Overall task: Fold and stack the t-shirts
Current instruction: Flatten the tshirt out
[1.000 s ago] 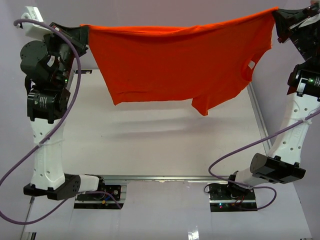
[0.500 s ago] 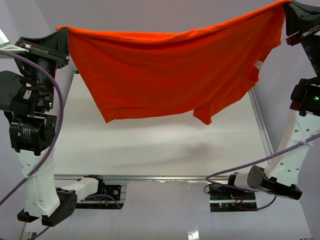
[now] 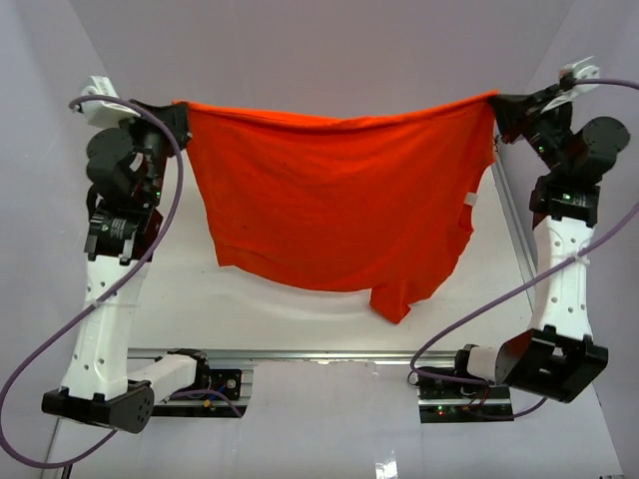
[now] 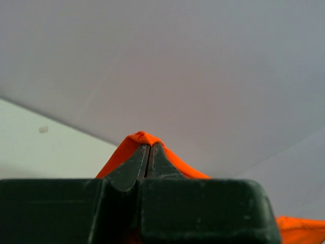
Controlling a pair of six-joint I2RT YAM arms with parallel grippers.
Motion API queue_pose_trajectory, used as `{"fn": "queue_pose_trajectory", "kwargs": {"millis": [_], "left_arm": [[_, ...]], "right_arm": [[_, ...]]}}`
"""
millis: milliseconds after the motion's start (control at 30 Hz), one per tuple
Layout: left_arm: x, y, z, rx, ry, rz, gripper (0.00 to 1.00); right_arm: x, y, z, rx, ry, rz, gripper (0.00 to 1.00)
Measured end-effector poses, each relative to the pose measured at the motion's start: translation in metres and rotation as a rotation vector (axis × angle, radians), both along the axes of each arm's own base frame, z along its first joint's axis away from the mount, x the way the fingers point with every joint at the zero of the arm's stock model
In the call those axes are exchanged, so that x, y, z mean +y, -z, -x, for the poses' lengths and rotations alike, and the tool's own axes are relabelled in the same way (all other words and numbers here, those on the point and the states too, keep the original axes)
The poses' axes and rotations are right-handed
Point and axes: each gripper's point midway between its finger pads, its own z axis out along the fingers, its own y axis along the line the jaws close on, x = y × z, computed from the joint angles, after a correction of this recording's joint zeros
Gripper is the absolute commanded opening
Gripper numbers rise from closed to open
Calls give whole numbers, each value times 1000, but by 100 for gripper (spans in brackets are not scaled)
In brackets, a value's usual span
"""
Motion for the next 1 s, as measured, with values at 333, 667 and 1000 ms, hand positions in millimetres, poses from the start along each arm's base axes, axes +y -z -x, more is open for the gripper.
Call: {"fn": "queue_pose_trajectory", "kwargs": {"millis": [333, 667, 1000], "left_arm": [[2, 231, -83, 403, -87, -38, 8], [16, 364, -146, 617, -163, -69, 8], [25, 369, -203, 562, -153, -44, 8]], "right_arm": [[15, 226, -97, 496, -38, -72, 6], [26, 350, -158, 676, -9, 6, 6], [17, 346, -197, 604, 32, 47, 6]]}}
